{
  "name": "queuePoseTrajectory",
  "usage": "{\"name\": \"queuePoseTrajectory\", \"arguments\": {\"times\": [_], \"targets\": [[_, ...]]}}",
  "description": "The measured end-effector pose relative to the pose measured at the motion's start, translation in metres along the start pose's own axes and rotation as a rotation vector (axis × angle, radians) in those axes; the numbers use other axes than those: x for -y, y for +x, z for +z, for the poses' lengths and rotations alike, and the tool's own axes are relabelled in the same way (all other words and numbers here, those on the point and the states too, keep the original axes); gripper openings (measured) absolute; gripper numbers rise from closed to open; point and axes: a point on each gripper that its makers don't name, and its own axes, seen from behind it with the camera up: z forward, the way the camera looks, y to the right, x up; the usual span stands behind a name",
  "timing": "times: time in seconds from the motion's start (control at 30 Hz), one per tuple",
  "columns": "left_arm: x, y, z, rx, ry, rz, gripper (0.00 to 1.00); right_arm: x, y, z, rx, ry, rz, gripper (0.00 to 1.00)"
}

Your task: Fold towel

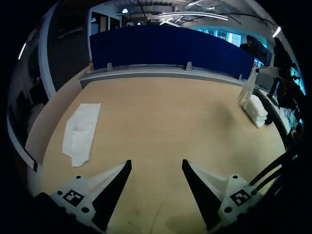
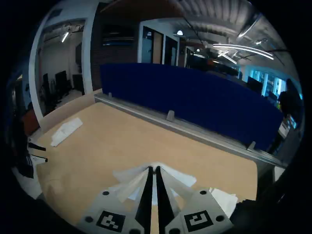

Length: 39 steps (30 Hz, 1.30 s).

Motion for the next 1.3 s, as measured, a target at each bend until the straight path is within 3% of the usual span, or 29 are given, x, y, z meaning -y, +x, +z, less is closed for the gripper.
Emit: {"name": "queuePoseTrajectory", "arguments": {"times": [0.37, 0.67, 0.97, 1.3], "targets": [[-0.003, 0.002, 0.004, 0.011, 0.008, 0.016, 0.96, -0.079, 0.014, -0.012, -0.006, -0.076, 0.030, 0.06], [-0.008, 0.004, 0.008, 0.018, 0.011, 0.022, 0.96, -0.133, 0.020, -0.017, 0.016, -0.133, 0.017, 0.06], [-0.014, 0.003, 0.008, 0.028, 0.013, 0.018, 0.96, -0.168, 0.024, -0.007, 0.036, -0.161, 0.013, 0.06], [-0.015, 0.001, 0.008, 0.034, 0.026, 0.023, 0.96, -0.192, 0.012, 0.001, 0.054, -0.179, 0.038, 0.06]]}}
